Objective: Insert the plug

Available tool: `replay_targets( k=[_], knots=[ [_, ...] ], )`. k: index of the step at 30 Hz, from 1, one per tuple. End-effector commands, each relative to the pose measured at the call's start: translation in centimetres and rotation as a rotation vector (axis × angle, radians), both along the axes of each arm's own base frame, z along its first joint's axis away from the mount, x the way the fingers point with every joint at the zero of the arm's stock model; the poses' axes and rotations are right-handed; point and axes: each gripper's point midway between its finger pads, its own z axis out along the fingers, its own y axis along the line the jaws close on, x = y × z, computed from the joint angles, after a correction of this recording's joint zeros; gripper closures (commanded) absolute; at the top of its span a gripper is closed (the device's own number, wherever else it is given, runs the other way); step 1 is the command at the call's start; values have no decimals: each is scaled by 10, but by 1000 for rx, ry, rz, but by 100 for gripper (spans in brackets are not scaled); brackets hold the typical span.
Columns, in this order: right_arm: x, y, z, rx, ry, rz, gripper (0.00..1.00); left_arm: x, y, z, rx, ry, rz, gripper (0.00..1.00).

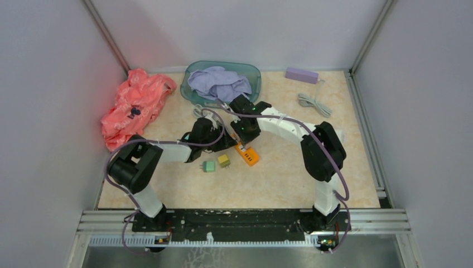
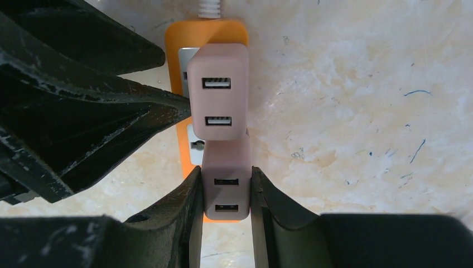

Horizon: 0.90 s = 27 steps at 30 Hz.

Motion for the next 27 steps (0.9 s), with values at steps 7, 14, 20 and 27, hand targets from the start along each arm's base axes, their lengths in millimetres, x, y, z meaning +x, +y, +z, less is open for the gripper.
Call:
replay_targets(
  k=[7,14,20,27],
  knots=[
    [-10,-12,-57,-76,50,-7,100,-18,9,-20,33,76,5,46],
    [-25,-21,-79,-114,100,3,100,-18,8,-20,25,78,4,47],
    [-31,-27,-93,-169,141,2,100,-19,8,-19,22,76,5,47],
    [-16,-11,-54,-122,32,13,100,-16,6,1,0,44,6,45]
  ],
)
